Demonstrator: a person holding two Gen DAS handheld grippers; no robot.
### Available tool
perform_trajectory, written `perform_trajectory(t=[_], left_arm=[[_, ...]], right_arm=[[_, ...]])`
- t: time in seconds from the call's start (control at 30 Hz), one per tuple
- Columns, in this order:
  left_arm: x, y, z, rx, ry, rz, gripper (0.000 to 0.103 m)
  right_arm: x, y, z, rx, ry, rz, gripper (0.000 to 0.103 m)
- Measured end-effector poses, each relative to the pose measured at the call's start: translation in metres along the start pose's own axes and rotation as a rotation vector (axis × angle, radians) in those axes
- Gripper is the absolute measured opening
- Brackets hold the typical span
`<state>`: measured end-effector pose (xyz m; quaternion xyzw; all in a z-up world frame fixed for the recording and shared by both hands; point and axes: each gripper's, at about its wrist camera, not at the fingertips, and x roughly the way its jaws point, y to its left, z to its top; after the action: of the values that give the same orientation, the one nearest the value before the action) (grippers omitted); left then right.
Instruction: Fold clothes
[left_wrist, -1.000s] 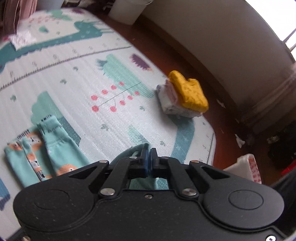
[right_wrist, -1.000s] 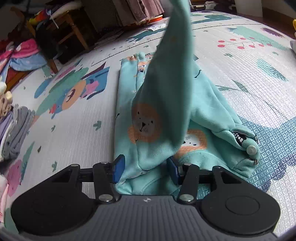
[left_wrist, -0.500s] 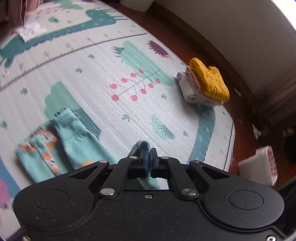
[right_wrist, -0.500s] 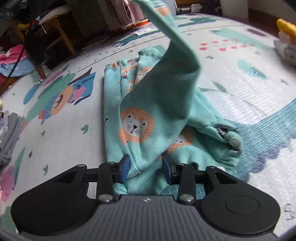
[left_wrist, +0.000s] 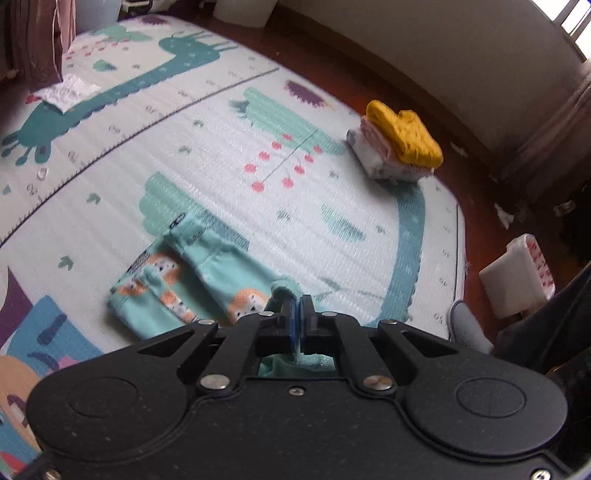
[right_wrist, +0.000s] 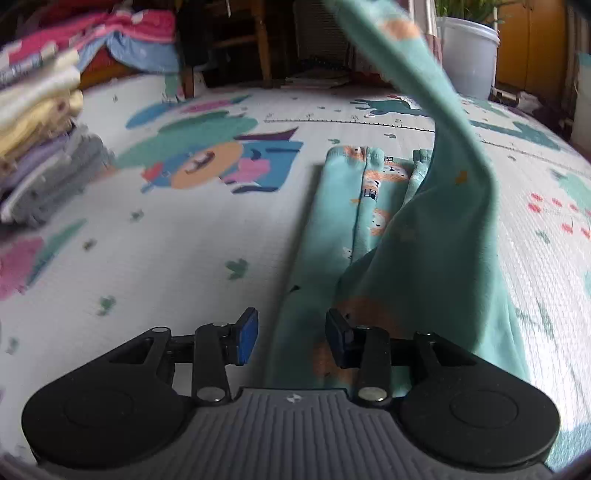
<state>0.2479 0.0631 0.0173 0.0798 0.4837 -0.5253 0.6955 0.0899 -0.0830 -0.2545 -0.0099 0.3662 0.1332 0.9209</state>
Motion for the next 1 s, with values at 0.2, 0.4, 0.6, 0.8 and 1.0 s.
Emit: perform_trajectory(t=[0.2,0.4,0.6,0.8,1.0], left_arm=[[0.013,-0.034,0.018,0.039,-0.036,-0.085,0.000],[0.012,-0.049,0.025,0.137,0.007,-0.094,0.000],[0.009,-0.001,0.004,0.253,0.170,0.101,0.000],[0.068,0.040,-0.013,0.493,0.442,0.474,0.000],[0.126,0.026,0.002,0.632,0.391,0.506,0.000]], right_arm=[[0.007,0.019,-0.010,-0.087,0.036,-0.114,0.059],[-0.015,0.060,-0.034,-0.203,0.006,-0.012,0.058],[-0.014,0.055,-0.037,-0.158,0.042,-0.033,0.060],[-0.008,0.058,-0.037,-0.155,0.041,-0.057,0.062],[-0.008,0.063,-0.040,-0.165,0.032,-0.093,0.064]])
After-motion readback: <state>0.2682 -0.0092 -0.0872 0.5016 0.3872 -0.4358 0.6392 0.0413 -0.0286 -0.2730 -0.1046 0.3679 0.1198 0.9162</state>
